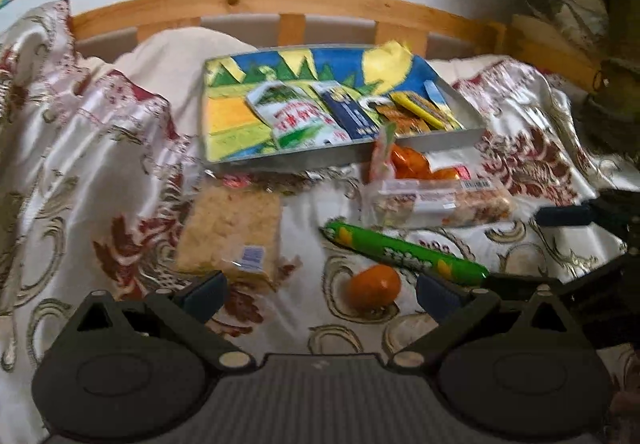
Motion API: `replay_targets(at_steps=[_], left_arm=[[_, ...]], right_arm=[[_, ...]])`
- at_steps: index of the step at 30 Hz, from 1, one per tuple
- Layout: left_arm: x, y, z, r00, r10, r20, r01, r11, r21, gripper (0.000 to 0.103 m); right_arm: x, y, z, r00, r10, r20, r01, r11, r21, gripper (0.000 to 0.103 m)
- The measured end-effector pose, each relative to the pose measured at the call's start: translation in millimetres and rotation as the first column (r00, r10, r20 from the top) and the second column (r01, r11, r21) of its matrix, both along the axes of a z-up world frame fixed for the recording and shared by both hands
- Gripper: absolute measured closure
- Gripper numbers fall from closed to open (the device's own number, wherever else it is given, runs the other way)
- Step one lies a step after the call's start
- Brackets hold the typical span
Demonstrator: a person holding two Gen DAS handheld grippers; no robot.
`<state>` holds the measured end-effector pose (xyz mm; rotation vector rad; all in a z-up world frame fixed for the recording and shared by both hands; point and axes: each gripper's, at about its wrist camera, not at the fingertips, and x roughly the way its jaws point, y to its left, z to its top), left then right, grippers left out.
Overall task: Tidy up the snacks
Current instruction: 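Move the right tool toward the green tube snack while the left tool approaches the orange, then grasp the green tube snack with the right tool while the left tool grasps the orange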
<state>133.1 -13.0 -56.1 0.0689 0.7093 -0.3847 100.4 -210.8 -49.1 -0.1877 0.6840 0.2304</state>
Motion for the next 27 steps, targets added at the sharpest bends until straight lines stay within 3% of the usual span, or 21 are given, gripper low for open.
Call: replay_targets(at_steps=[8, 16, 20, 27], left_arm=[[12, 0, -8, 0.998, 0.0, -0.064, -0.002, 0.999, -0.033, 0.001], [16, 0, -10, 0.996, -0.017, -0.083, 0.015, 0.999, -0.033, 0.003], [16, -3, -11, 0.994, -0.074, -0.076, 0.071, 0.997, -0.041, 0.012], [23, -7, -15, 0.986, -0.134, -0.098, 0.125, 0.988, -0.09, 0.034]], right_arm=[[5, 2, -6, 1.0, 0.002, -0.015, -0.002, 1.0, 0.007, 0.013], [5, 7, -9, 0.999, 0.043, 0.0, -0.043, 0.998, -0.041, 0.026], [10, 11, -10, 0.997, 0.083, -0.006, -0.083, 0.994, -0.068, 0.04], [16, 18, -17, 0.987, 0.158, -0.031, -0.16, 0.982, -0.105, 0.049]])
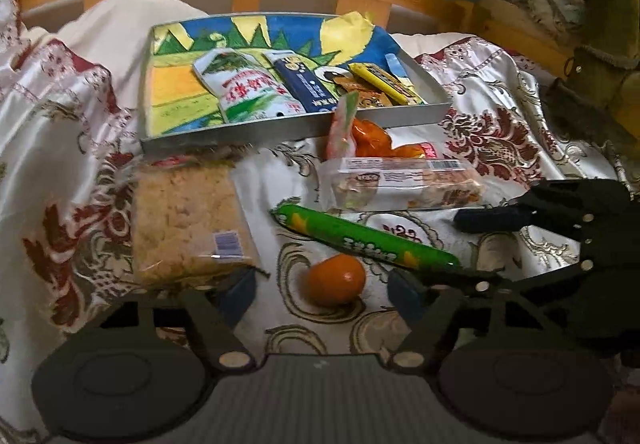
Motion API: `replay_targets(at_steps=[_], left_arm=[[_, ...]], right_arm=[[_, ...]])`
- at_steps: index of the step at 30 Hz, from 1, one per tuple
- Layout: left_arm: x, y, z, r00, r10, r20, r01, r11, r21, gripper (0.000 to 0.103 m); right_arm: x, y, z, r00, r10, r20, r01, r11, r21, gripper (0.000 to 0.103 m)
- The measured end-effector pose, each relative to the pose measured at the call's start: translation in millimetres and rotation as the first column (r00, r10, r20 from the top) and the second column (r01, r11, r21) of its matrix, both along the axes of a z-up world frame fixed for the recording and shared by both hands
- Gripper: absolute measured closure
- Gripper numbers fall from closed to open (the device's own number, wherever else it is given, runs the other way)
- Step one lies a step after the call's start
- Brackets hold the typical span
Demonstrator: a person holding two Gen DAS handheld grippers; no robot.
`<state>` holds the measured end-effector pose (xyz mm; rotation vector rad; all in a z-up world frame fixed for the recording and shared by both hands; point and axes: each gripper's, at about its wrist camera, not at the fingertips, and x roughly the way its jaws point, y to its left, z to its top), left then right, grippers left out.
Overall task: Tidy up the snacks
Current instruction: 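Grasp the green tube snack with the right tool while the left tool grasps the orange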
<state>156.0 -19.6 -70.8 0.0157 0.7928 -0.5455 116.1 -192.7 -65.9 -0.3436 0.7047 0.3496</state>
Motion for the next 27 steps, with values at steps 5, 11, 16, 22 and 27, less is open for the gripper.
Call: replay_targets(at_steps=[5, 11, 16, 22, 27], left_arm=[[4, -2, -5, 0.999, -0.023, -0.034, 0.023, 1.0, -0.01, 0.048], [6, -7, -9, 0.998, -0.041, -0.044, 0.042, 0.999, 0.023, 0.066], [9, -1, -7, 0.997, -0.011, -0.075, 0.011, 1.0, -0.001, 0.068], [13, -1, -9, 0.997, -0.002, -0.074, 0.002, 1.0, -0.005, 0.057], [20, 2, -10, 0.996, 0.005, -0.09, -0.008, 0.999, -0.034, 0.056]], right_arm=[[2, 2, -2, 0.999, 0.036, -0.019, -0.035, 0.999, 0.016, 0.063], [-2, 6, -2, 0.996, 0.081, -0.045, -0.08, 0.997, 0.012, 0.082], [-6, -1, 6, 0.995, 0.062, -0.073, -0.06, 0.998, 0.035, 0.082], [-10, 1, 9, 0.994, 0.083, -0.074, -0.083, 0.997, 0.012, 0.077], [0, 3, 3, 0.994, 0.085, -0.068, -0.085, 0.996, 0.007, 0.069]])
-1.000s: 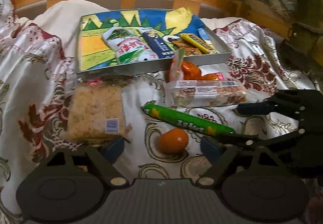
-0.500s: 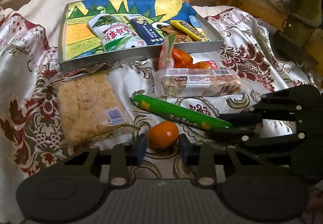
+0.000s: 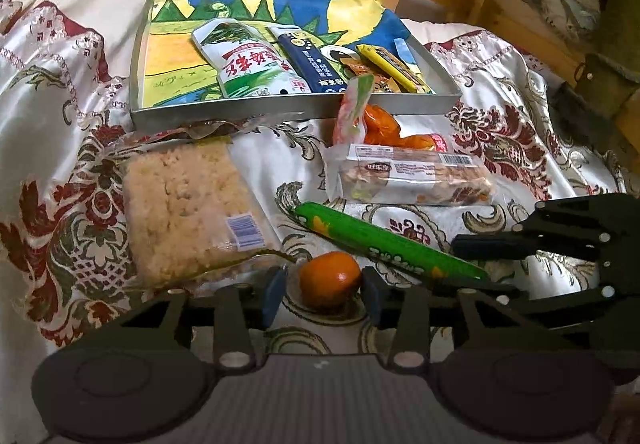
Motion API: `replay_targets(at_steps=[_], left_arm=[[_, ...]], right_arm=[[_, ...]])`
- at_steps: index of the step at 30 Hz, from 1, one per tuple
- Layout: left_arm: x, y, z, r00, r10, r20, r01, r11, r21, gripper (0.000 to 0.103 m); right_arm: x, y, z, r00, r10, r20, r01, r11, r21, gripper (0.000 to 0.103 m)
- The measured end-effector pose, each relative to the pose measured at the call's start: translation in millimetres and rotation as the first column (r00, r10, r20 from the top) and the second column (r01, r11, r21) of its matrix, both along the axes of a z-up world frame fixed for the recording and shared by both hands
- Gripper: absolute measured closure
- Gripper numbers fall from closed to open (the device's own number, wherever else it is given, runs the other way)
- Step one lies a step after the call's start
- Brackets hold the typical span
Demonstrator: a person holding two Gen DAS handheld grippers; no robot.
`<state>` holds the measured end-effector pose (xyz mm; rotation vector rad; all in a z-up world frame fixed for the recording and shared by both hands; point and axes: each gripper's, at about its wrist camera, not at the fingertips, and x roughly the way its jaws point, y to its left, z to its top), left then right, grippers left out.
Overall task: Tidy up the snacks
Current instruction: 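Grasp the green tube snack with the right tool while the left tool grasps the orange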
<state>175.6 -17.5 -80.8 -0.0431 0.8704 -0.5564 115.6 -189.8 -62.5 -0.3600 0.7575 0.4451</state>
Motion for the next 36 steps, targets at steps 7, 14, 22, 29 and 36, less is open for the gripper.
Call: replay_targets(at_steps=[7, 14, 22, 29, 36], left_arm=[[-3, -3, 0, 1.0, -0.015, -0.004, 0.015, 1.0, 0.006, 0.067], [-6, -6, 1, 1.0, 0.001, -0.01, -0.001, 1.0, 0.012, 0.068], [-9, -10, 8, 0.998, 0.052, -0.033, -0.05, 0.998, 0.041, 0.068], [-20, -17, 16, 0.998, 0.065, -0.018, -0.064, 0.996, 0.068, 0.068], [-30, -21, 27, 0.997, 0.075, 0.011, -0.076, 0.995, 0.061, 0.068]], right_arm=[[12, 6, -7, 1.0, -0.003, -0.002, 0.003, 1.0, 0.015, 0.069], [13, 11, -10, 1.0, 0.004, -0.009, -0.004, 1.0, 0.026, 0.081], [-14, 22, -8, 0.991, 0.083, 0.101, -0.072, 0.991, -0.113, 0.084], [-50, 27, -12, 0.949, 0.232, 0.216, -0.153, 0.932, -0.33, 0.085], [-57, 21, -4, 0.936, 0.233, 0.264, -0.132, 0.927, -0.35, 0.085]])
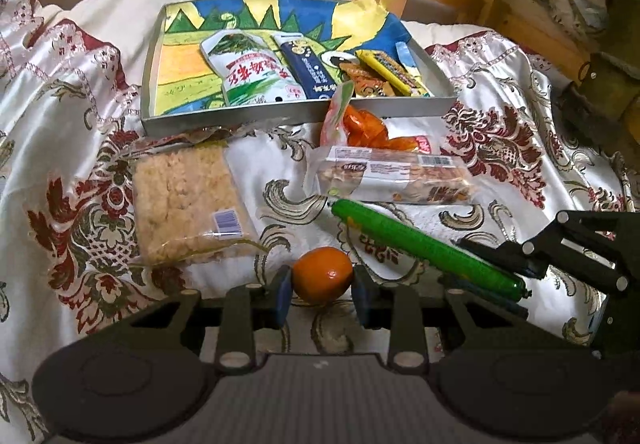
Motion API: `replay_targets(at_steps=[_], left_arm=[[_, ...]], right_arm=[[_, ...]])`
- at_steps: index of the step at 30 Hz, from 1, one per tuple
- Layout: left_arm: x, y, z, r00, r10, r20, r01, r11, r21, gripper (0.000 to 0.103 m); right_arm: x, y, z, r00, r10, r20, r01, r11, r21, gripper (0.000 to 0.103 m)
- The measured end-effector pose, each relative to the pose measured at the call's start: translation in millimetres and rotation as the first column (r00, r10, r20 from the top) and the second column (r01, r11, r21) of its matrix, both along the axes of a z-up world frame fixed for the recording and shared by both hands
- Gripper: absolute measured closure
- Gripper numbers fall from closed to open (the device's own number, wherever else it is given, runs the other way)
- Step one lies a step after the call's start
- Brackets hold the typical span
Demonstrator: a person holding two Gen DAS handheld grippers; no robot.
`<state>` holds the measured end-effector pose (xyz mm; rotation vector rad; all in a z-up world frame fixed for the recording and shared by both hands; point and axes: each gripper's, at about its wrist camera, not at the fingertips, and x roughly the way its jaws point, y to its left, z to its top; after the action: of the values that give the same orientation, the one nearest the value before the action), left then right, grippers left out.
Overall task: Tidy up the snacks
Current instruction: 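Grasp the green tube snack with the right tool while the left tool grasps the orange, then carry the green tube into the tray with the right tool while the left tool places the orange there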
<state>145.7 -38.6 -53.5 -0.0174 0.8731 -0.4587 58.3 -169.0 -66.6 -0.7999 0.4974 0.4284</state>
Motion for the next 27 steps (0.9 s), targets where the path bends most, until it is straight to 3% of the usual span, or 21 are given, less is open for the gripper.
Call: replay_targets(at_steps=[6, 18, 27], left_arm=[[-4, 3, 8, 1.0, 0.018, 0.007, -0.018, 0.999, -0.028, 0.068], [6, 16, 46, 0.986, 0.118, 0.119, -0.114, 0.993, -0.041, 0.068], [44, 21, 82, 0.963, 0.201, 0.178, -0.191, 0.979, -0.069, 0.068]], right_arm=[[-5, -4, 13, 0.999, -0.002, 0.039, 0.0, 0.999, 0.038, 0.085], [-6, -16, 40, 0.984, -0.02, 0.175, 0.007, 0.997, 0.072, 0.085], [36, -21, 71, 0.97, -0.045, 0.238, 0.018, 0.993, 0.115, 0.085]])
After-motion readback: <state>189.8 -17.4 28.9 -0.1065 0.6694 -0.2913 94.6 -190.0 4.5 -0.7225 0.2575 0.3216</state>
